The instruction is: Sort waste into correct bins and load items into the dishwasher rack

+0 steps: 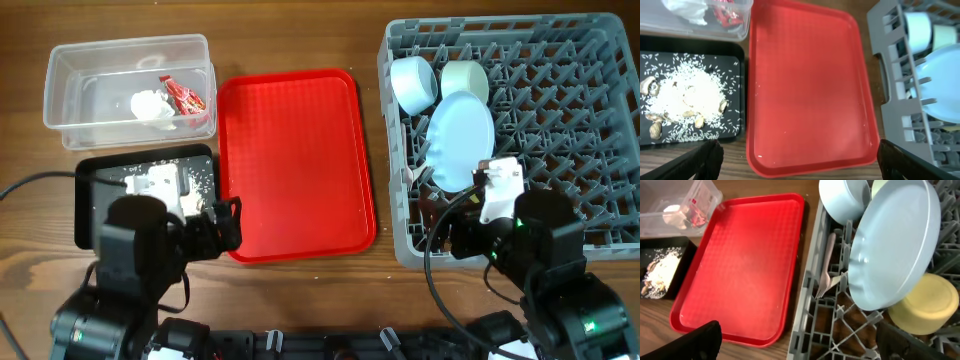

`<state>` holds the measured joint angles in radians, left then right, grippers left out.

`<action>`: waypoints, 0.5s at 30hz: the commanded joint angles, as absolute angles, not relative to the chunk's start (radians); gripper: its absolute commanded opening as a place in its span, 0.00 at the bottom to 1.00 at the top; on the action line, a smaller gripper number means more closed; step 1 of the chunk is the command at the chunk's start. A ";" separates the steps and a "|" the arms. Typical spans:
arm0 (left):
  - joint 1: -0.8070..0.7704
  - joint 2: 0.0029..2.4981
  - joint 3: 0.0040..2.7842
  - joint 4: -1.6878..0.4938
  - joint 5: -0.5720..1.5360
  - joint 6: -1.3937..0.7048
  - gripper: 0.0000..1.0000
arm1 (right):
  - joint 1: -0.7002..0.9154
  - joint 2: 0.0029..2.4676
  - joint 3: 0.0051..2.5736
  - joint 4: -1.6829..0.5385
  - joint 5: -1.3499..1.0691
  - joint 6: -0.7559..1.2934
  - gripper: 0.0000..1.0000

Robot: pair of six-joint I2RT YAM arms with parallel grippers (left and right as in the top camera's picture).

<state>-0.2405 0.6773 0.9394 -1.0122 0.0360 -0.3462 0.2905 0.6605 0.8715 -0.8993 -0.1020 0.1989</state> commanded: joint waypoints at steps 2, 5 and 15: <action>-0.244 0.643 0.928 -1.010 0.044 -0.355 1.00 | 0.289 0.666 0.862 -0.903 -0.079 0.212 1.00; -0.244 0.643 0.928 -1.010 0.044 -0.355 1.00 | 0.289 0.686 0.862 -0.903 -0.079 0.212 1.00; -0.244 0.643 0.928 -1.010 0.044 -0.355 1.00 | 0.264 0.658 0.840 -0.821 -0.035 0.184 1.00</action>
